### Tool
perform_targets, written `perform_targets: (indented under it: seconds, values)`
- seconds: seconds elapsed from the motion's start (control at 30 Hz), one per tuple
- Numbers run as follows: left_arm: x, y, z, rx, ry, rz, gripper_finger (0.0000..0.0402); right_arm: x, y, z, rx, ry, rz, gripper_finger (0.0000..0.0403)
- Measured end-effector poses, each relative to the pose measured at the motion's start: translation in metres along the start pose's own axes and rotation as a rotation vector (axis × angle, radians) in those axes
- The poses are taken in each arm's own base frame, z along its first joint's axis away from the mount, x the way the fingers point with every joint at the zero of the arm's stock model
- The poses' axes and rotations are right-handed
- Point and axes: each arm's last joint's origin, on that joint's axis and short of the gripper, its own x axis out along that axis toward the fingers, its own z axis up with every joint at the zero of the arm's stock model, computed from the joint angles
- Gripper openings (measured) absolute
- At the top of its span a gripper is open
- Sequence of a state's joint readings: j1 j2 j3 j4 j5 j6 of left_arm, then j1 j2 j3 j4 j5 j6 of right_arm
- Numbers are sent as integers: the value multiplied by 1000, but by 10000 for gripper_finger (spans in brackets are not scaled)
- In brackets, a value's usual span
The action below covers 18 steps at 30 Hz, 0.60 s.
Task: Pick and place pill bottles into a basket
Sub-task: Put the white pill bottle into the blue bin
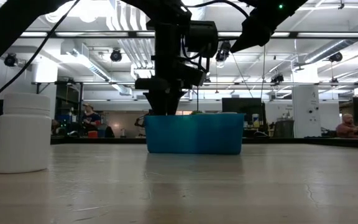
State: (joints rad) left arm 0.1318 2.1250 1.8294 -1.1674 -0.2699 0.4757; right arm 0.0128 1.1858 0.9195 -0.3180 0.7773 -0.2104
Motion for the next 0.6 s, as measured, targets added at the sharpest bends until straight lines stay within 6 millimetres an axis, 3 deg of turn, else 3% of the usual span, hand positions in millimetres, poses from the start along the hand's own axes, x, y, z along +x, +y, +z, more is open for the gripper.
perform_targets:
  seconds: [0.23, 0.6]
  values:
    - [-1, 2, -1, -24, 27, 57, 220, 0, 0, 0, -2, 2, 0, 226]
    - [-20, -1, -4, -67, -4, 86, 220, 0, 0, -1, -6, 4, 1, 226]
